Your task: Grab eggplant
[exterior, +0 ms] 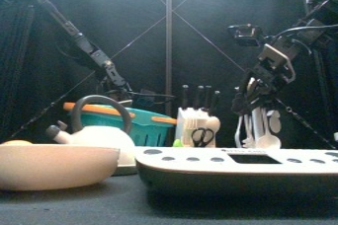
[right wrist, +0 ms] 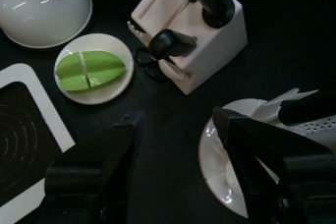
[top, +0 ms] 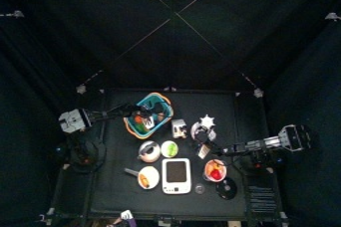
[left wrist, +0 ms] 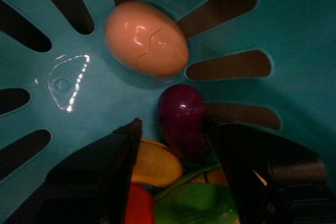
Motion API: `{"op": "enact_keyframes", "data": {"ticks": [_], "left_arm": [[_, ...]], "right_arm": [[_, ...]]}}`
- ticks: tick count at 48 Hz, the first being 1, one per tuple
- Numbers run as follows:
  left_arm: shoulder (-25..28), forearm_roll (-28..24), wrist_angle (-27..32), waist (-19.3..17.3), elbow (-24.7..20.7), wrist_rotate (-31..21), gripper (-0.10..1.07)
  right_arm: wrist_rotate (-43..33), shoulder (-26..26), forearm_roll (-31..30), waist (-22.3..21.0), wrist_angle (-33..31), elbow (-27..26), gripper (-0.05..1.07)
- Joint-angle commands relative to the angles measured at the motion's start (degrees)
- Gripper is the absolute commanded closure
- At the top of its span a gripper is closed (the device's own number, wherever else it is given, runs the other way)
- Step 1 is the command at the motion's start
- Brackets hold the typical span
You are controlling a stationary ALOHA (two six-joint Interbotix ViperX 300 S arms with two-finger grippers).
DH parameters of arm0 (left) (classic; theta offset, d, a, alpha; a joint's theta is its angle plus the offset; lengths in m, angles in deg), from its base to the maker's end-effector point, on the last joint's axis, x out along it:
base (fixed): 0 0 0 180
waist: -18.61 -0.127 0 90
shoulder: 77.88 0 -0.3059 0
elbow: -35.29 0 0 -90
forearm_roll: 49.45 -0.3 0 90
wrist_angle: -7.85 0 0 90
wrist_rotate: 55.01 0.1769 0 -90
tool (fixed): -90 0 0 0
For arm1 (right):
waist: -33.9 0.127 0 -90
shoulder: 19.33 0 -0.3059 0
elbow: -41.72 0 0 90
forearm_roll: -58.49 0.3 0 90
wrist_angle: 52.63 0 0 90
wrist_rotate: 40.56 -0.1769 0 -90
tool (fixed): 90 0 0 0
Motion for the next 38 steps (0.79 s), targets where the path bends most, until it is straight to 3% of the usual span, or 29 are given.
{"op": "enact_keyframes", "data": {"ticks": [1,25,38], "left_arm": [[-0.1,-0.3,0.0,-0.7,-0.4,0.0,0.09],[1.3,-0.4,0.0,-2.6,-0.4,-0.1,0.13],[1.0,-0.5,0.0,-2.6,-0.4,-0.2,0.34]], "right_arm": [[0.1,-0.5,-0.2,-0.1,0.1,-1.1,0.12],[0.1,-0.4,-0.1,-0.1,0.1,-1.2,0.12],[0.1,-0.4,-0.2,-0.1,0.1,-1.2,0.12]]}}
